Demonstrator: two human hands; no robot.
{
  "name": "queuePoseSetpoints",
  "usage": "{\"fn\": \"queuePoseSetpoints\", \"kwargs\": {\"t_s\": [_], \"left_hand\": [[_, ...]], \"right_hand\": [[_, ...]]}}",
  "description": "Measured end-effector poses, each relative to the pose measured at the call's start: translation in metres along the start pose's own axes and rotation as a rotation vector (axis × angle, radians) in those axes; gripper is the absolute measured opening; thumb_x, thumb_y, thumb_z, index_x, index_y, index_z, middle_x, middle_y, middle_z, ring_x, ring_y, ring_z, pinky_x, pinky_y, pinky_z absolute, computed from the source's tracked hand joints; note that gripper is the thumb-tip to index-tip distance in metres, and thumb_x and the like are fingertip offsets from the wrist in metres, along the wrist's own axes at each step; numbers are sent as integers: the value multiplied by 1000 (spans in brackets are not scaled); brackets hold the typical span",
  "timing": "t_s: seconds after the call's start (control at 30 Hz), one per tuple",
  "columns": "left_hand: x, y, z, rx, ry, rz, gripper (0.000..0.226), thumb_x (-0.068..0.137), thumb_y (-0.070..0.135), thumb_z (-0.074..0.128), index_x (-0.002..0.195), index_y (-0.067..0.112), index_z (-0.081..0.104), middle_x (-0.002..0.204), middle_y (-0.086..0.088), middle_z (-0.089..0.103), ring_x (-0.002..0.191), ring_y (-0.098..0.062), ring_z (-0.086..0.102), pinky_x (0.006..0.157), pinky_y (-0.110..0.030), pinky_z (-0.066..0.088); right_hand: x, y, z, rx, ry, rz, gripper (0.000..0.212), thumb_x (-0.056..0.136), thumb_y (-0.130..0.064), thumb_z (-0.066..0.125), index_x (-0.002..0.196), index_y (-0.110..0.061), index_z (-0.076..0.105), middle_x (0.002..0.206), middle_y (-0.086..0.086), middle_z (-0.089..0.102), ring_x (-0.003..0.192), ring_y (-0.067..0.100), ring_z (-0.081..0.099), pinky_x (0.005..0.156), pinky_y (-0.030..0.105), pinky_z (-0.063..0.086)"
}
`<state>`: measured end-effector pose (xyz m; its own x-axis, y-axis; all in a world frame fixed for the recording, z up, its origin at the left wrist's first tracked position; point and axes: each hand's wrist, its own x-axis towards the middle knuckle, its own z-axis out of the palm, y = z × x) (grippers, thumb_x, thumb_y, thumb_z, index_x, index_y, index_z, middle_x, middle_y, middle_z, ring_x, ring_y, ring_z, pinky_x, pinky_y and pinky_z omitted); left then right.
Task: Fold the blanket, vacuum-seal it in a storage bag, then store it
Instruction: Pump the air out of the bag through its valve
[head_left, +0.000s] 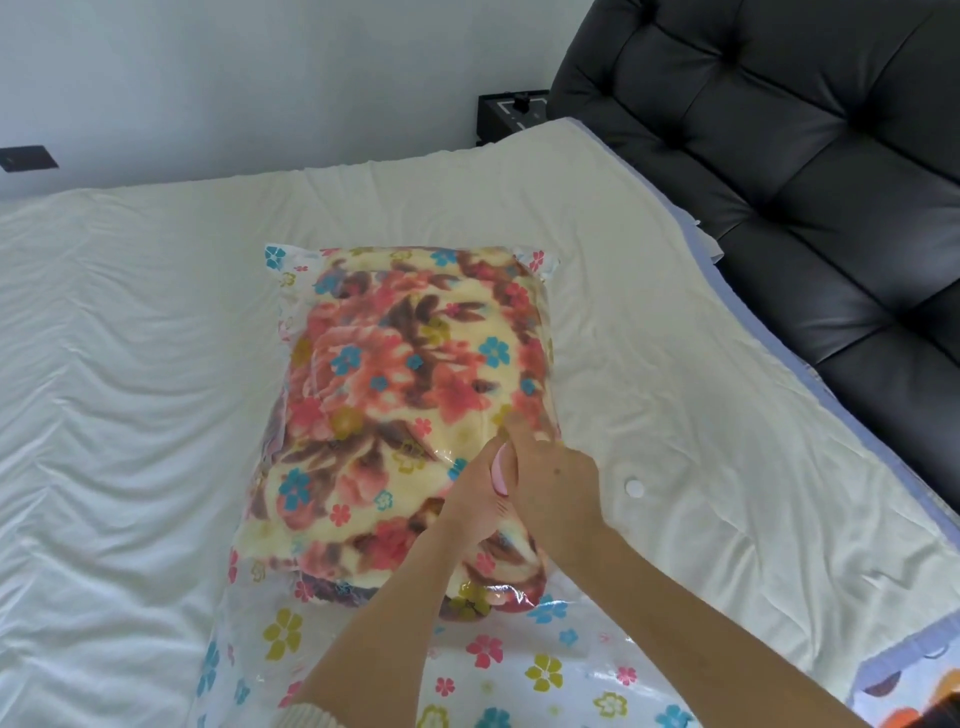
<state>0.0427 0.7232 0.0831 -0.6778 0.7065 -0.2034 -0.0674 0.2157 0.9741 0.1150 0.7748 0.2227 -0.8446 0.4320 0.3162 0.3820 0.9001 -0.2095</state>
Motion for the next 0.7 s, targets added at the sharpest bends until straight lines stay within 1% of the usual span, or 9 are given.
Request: {"fn": "queuePoseSetpoints", "kwargs": {"t_s": [0.07, 0.13, 0.2, 0.3, 0.4, 0.47, 0.57, 0.63, 0.7], "left_hand": [[2, -2, -2, -24, 34, -22, 32, 64, 22, 67, 86, 3, 52, 65, -4, 50, 64, -24, 53, 63, -36, 45], [2, -7, -3, 28, 36, 0, 45, 68, 32, 73, 108, 14, 60, 88, 2, 66, 88, -22, 65, 79, -41, 53], [3, -8, -3, 68, 30, -21, 48, 68, 39, 73, 110, 20, 60, 96, 3, 68, 91, -19, 65, 82, -39, 53], [-3, 10, -2, 66, -12, -37, 41, 73, 26, 72, 110, 20, 56, 92, 14, 64, 94, -16, 62, 79, -22, 50], [-16, 11, -20, 492, 70, 136, 54, 74, 39, 70, 122, 26, 50, 117, 15, 57, 115, -14, 52, 94, -23, 42], [-27, -13, -46, 904, 113, 86, 86, 73, 65, 56, 146, 29, 27, 152, 0, 29, 142, -20, 22, 116, -43, 15], [-45, -51, -71, 1273, 139, -153, 98, 67, 89, 2, 145, 32, -13, 155, -6, -17, 142, -21, -20, 108, -61, -8], [-48, -62, -73, 1295, 143, -160, 103, 52, 88, -25, 140, 34, -17, 152, -5, -20, 140, -19, -21, 105, -65, -11], [-47, -66, -71, 1295, 143, -155, 103, 55, 87, -25, 143, 36, -7, 155, -6, -9, 143, -21, -10, 104, -64, -10]], "right_hand": [[4, 1, -16, 22, 65, -62, 19, 58, -10, 73, 74, -18, 66, 40, -8, 16, 32, 17, 14, 51, 11, 2], [11, 4, -50, 73, 255, -49, 12, 72, -13, 61, 80, -19, 67, 36, -5, 29, 30, 20, 23, 51, 10, 8], [16, 2, -70, 127, 395, 12, 19, 81, -13, 53, 88, -19, 69, 38, -4, 35, 31, 20, 28, 47, 12, 14], [8, 0, -23, 97, 197, 25, 22, 77, -13, 52, 88, -18, 70, 43, -9, 23, 34, 15, 20, 44, 14, 10], [0, 7, 14, 54, 3, 48, 21, 68, -9, 59, 85, -17, 70, 40, -8, 21, 33, 14, 18, 44, 12, 4], [5, 10, 9, 95, 21, 34, 21, 73, -10, 55, 87, -17, 69, 37, -5, 26, 32, 17, 19, 45, 14, 5], [12, 7, 0, 95, 70, -18, 28, 78, -15, 43, 89, -17, 68, 40, -6, 21, 33, 19, 19, 43, 15, 8], [12, 5, 1, 83, 54, -21, 28, 78, -18, 41, 88, -18, 67, 40, -6, 22, 34, 20, 19, 42, 15, 8], [13, 7, -9, 65, 132, -64, 22, 77, -17, 46, 86, -18, 66, 38, -4, 27, 35, 22, 21, 45, 13, 8]]}}
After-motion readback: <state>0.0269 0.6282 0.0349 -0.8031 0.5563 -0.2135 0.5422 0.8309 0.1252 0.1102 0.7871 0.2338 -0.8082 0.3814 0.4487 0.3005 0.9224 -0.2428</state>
